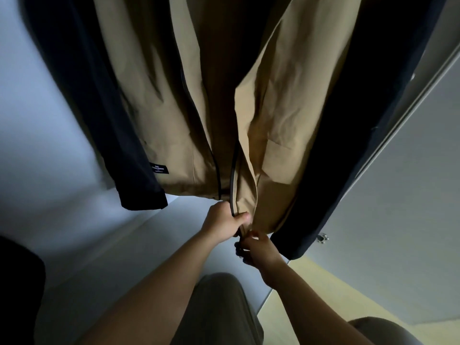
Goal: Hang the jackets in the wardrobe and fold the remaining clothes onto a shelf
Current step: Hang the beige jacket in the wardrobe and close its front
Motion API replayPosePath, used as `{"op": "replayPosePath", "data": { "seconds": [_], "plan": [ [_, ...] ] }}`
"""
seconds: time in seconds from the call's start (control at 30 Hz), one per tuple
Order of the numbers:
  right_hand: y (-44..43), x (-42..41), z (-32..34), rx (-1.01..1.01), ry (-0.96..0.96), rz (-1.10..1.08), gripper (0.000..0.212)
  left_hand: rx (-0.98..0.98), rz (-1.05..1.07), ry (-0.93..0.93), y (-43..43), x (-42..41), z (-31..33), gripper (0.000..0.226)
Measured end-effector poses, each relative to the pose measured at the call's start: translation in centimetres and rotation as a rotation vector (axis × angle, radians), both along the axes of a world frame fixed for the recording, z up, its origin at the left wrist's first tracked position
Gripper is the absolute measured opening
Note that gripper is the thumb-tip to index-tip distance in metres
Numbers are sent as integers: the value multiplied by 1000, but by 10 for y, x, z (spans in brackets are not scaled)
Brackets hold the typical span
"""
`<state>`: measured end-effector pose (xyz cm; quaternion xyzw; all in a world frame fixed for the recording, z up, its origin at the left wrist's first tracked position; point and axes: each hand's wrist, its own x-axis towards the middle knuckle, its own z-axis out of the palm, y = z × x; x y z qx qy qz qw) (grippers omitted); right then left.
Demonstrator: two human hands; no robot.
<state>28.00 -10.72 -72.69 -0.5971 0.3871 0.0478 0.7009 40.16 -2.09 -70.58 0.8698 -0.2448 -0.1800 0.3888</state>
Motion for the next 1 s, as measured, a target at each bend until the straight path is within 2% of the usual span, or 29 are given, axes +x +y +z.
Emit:
{"op": "replayPosePath", "data": {
  "seconds": [0.1,0.23,0.33,0.4,0.47,0.5,0.57,0.63,0.7,0.87,0.93,1.0],
  "plan": [
    [-4,3,-9,111,-57,-2,26,-19,62,-8,-3,6,-5,32],
    [-2,-1,-14,74,-79,-51,22,-55,105,29,-3,11,-7,32],
    [-2,-2,-17,45,-14,-133,12,-95,57,238,1,15,-5,41],
    [-5,-2,-21,11,13,-179,11,-100,-44,411,15,21,-6,49],
    [-11,-2,-25,-44,30,-220,13,-80,-73,494,30,31,-15,60],
    [-14,-2,-27,-60,33,-230,15,-57,-19,485,36,35,-21,61],
    [-19,-2,-32,-88,35,-212,14,-79,219,481,38,42,-31,52],
    [-23,-2,-37,-119,32,-168,9,-258,454,619,31,47,-37,38],
    [-27,-2,-40,-146,20,-128,6,-477,548,747,20,55,-38,27],
    [-32,-2,-45,-169,22,-58,18,-881,609,937,8,65,-38,12],
    [-36,1,-43,-244,40,0,18,-964,608,994,12,58,-39,11],
    [-37,5,-42,-383,67,97,17,-968,575,1025,20,44,-41,5]
  ]
}}
